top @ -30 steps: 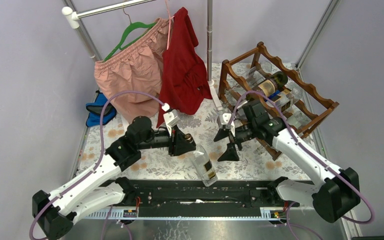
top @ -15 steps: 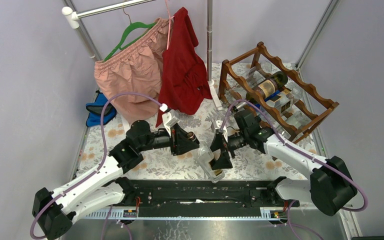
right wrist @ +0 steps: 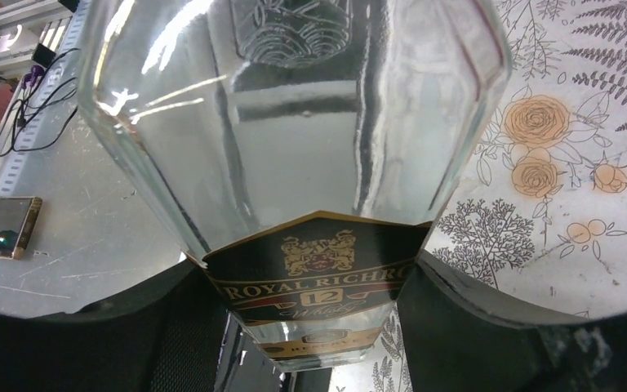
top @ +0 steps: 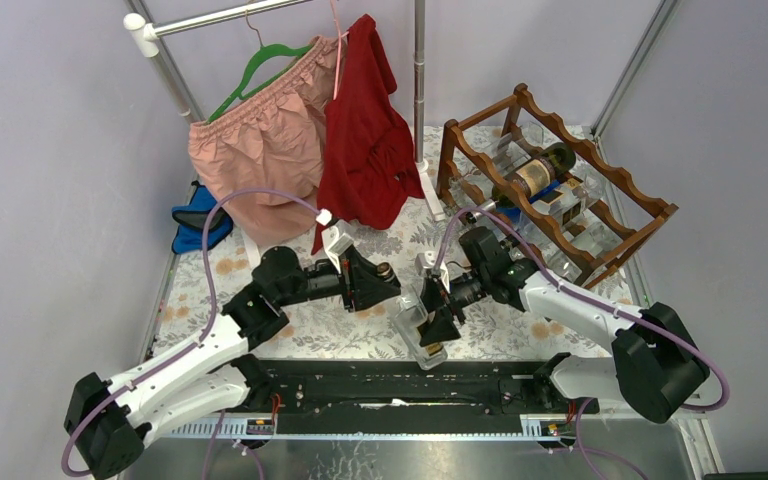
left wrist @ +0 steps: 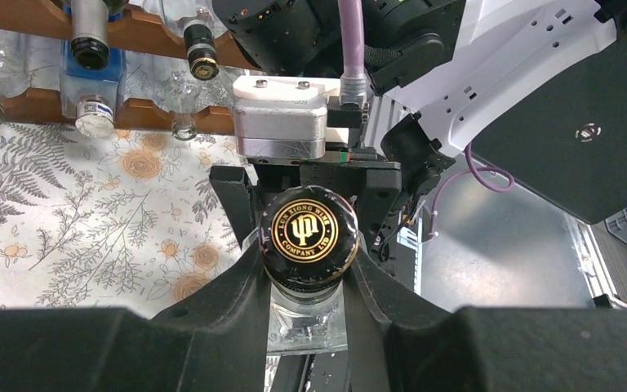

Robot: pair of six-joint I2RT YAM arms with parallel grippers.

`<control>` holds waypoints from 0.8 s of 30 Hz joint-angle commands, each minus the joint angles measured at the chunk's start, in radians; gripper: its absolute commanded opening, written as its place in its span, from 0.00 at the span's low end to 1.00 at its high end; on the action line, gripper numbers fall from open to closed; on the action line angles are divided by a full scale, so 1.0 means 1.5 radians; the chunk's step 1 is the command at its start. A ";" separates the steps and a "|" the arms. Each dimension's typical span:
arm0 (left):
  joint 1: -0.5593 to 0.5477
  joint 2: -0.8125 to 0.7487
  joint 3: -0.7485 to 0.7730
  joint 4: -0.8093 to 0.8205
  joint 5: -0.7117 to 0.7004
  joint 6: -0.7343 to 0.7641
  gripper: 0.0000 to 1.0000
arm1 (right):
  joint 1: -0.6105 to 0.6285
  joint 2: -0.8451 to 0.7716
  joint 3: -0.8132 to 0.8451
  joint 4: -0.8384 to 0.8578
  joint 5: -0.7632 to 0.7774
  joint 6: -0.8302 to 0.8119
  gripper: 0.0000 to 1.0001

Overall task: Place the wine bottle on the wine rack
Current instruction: Pick up the wine bottle from the center of the board.

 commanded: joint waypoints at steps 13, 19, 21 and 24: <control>0.000 -0.143 -0.023 -0.130 -0.097 -0.060 0.99 | 0.004 0.011 0.183 -0.336 0.186 -0.245 0.00; 0.003 -0.150 -0.012 -0.282 -0.043 -0.099 0.99 | 0.005 0.040 0.262 -0.475 0.286 -0.333 0.00; 0.006 -0.139 -0.016 -0.288 -0.014 -0.109 0.99 | 0.006 0.043 0.275 -0.508 0.299 -0.363 0.00; 0.019 -0.115 -0.030 -0.259 0.045 -0.125 0.99 | 0.012 0.046 0.283 -0.533 0.319 -0.383 0.00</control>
